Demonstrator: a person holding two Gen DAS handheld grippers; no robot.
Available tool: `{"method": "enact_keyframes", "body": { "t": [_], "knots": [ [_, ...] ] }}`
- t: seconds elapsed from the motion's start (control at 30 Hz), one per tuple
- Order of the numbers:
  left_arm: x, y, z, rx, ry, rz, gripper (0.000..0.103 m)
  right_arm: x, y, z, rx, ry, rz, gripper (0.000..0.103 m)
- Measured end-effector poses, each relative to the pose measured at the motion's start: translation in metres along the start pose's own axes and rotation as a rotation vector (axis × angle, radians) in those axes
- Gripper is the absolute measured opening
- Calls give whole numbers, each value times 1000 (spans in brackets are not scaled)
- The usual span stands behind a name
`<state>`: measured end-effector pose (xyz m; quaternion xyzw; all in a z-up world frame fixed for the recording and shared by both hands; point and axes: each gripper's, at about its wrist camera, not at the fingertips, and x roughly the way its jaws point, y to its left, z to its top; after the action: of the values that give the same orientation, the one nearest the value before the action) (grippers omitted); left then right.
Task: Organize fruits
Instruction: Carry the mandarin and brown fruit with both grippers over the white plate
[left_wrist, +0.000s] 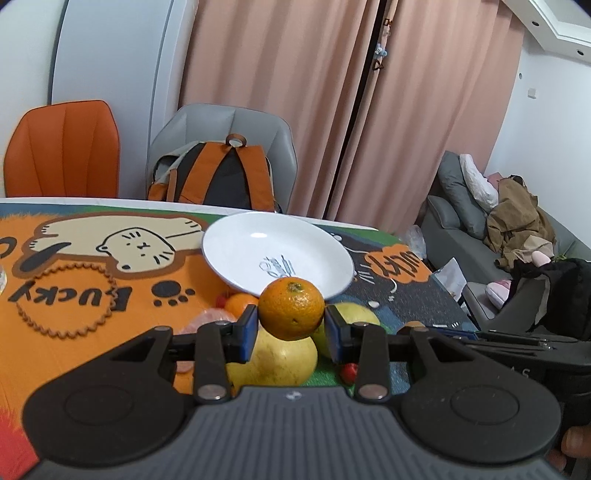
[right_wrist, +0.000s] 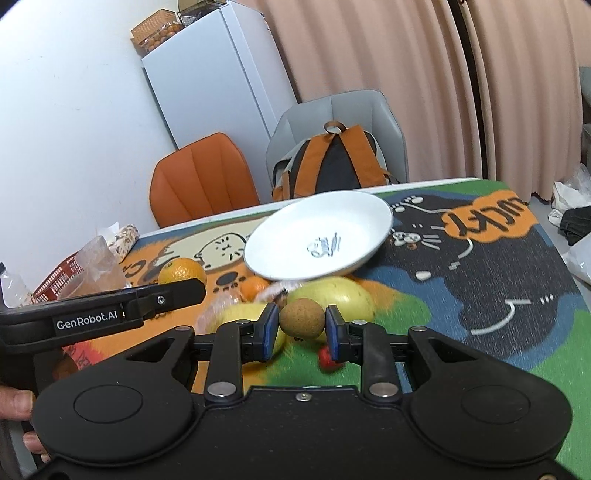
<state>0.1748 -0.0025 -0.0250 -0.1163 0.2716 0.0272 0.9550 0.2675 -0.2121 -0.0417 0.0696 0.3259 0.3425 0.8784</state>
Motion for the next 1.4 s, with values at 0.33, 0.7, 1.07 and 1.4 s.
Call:
{"method": "enact_keyframes", "body": {
  "t": [0.33, 0.7, 1.07, 1.4],
  "knots": [
    [21, 13, 17, -3, 16, 10, 37, 25, -2, 20, 2, 5, 4, 26],
    [59, 25, 35, -13, 53, 18, 37, 63, -11, 38, 20, 43, 4, 26],
    [107, 31, 45, -12, 109, 18, 37, 100, -17, 53, 12, 77, 2, 26],
    [147, 29, 40, 1, 173, 16, 37, 124, -33, 52, 40, 107, -15, 26]
  ]
}}
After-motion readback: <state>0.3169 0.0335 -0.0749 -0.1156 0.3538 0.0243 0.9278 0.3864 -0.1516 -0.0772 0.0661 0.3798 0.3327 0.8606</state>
